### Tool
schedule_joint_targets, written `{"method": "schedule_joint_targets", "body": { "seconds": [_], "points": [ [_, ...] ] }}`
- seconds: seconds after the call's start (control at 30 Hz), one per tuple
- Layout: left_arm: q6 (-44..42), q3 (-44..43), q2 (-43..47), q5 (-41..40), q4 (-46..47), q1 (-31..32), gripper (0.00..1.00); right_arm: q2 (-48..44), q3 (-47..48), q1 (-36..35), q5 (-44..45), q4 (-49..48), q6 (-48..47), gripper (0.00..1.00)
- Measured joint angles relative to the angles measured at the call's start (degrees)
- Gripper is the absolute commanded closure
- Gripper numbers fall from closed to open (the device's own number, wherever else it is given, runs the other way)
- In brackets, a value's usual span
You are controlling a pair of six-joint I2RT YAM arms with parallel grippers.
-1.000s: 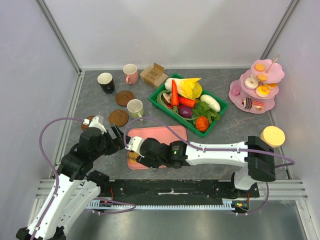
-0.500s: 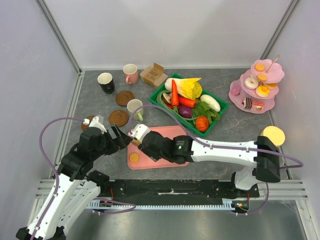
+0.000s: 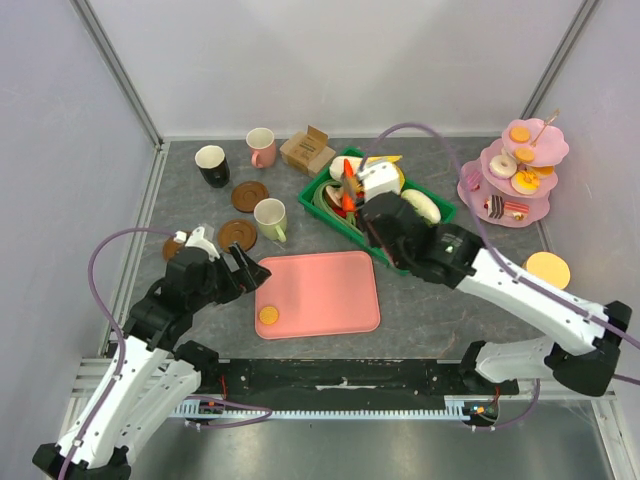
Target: Serve the afternoon tea
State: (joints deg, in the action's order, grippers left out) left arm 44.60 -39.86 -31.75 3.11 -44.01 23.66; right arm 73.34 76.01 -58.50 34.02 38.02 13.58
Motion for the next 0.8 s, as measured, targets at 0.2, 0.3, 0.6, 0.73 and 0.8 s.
{"method": "schedule_joint_targets", "body": {
  "seconds": [0.2, 0.3, 0.6, 0.73, 0.8],
  "points": [
    [0.00, 1.38, -2.10, 1.01, 3.63, 0.00, 0.04, -4.07, 7.26, 12.57, 9.49, 3.54, -0.90, 0.56],
    [0.00, 1.99, -4.17, 2.12, 6.36, 0.00, 0.04, -5.40, 10.97, 20.35, 13.53, 4.09, -1.88, 0.56],
    [-0.07, 2.58, -12.35, 6.62, 14.86, 0.00, 0.04, -2.29, 17.70, 44.33, 13.68, 5.31, -3.87, 0.57],
    [-0.09, 4.00, -12.98, 9.33, 18.34, 0.00, 0.04, 0.02, 17.57, 53.55, 10.08, 7.10, -4.46, 0.57],
    [-0.09, 4.74, -13.00, 10.45, 19.80, 0.00, 0.04, 0.68, 17.40, 57.13, 7.58, 7.63, -4.55, 0.58]
  ]
}}
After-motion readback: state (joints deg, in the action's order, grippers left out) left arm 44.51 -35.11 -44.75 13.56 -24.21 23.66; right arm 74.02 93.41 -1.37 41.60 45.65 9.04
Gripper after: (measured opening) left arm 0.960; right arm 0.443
